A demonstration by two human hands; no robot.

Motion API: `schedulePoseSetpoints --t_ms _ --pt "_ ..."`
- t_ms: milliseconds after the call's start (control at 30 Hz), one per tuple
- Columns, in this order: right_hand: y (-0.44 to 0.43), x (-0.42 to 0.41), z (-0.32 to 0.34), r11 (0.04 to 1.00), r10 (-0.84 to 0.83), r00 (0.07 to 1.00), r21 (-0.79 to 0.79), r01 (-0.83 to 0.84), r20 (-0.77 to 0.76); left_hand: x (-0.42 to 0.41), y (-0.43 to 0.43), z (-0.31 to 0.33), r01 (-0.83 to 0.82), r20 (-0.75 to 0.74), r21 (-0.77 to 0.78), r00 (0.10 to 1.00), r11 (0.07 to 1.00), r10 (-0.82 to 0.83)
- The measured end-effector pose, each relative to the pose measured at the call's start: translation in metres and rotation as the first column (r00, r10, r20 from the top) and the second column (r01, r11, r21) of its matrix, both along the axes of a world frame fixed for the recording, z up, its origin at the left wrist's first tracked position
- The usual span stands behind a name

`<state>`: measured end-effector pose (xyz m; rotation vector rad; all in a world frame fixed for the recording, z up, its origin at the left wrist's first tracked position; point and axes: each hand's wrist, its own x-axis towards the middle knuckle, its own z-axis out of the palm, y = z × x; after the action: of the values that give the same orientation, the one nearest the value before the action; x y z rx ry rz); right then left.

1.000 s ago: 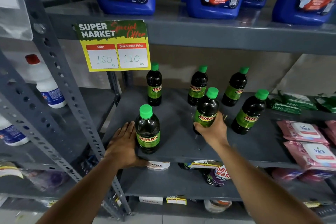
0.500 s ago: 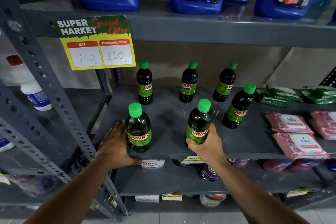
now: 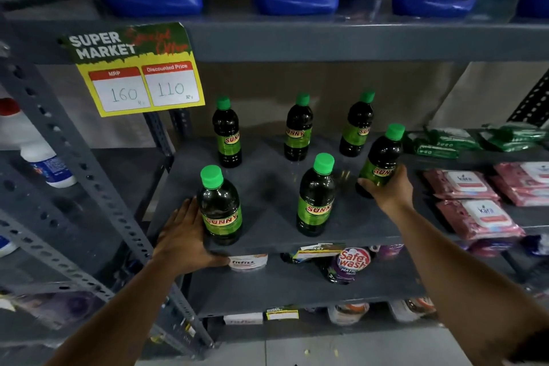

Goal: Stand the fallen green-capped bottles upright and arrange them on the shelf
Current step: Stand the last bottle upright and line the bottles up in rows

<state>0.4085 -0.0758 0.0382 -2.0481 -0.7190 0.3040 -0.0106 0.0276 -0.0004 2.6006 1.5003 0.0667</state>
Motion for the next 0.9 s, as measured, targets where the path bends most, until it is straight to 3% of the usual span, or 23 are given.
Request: schedulePoseSetpoints --t_ms 900 --pt "-0.070 -0.040 -0.007 0.994 0.090 0.996 0.060 -0.089 -0.009 -0.003 0.000 -0.003 0.015 -0.002 0.032 1.000 0.999 -0.015"
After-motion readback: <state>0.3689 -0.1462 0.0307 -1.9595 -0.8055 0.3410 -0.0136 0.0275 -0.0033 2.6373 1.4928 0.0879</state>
